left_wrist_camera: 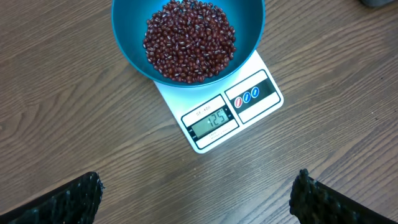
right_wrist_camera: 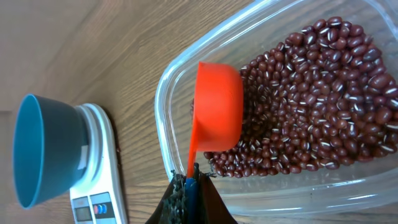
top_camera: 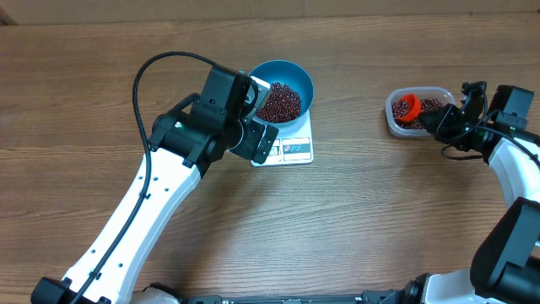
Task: Scoop item into bowl and weigh 150g on scale
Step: 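Lower the red scoop into the beans and scoop again, then lift the filled scoop and carry it over the teal bowl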
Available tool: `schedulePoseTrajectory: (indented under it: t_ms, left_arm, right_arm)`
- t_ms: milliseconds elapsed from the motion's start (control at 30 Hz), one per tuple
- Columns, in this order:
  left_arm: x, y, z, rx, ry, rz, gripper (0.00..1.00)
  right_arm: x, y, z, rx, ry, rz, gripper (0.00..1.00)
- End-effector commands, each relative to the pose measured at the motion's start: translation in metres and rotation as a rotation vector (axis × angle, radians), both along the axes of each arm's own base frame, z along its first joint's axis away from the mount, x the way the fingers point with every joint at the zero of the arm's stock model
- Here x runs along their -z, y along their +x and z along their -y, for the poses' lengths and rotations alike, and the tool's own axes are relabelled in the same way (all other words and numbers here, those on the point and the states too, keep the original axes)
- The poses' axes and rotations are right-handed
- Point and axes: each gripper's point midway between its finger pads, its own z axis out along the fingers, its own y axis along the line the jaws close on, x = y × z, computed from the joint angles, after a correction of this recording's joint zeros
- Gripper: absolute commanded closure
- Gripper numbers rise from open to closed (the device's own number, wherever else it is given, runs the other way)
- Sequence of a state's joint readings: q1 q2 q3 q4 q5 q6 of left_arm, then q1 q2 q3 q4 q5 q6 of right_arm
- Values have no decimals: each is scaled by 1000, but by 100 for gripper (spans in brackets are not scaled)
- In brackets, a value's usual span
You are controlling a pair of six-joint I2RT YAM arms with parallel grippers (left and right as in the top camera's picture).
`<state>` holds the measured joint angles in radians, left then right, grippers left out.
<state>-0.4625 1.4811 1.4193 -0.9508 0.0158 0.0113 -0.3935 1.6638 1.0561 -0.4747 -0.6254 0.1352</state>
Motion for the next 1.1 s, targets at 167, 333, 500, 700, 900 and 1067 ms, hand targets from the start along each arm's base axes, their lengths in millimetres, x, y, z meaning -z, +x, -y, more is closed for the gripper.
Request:
schedulePoseTrajectory:
  t_ms: [167, 333, 500, 700, 900, 1067]
  left_arm:
    - [-7, 2, 1, 18, -8, 19, 0]
    - [-7, 2, 2, 18, -8, 19, 0]
    - [-7, 2, 1, 18, -8, 18, 0]
    - [-7, 2, 1, 18, -8, 19, 0]
    - [-7, 2, 1, 18, -8, 18, 1]
    - [-7, 2, 1, 18, -8, 19, 0]
  right_arm:
    - [-12, 1, 8, 34, 155, 46, 96]
    - [-22, -3, 16, 36, 222, 78, 96]
    - [-33, -7, 20, 23, 292, 118, 96]
    - [-53, -8, 11, -48, 378, 192, 96]
    - [-73, 1, -16, -156, 390, 250, 96]
    - [-93, 14, -51, -266, 365, 282, 96]
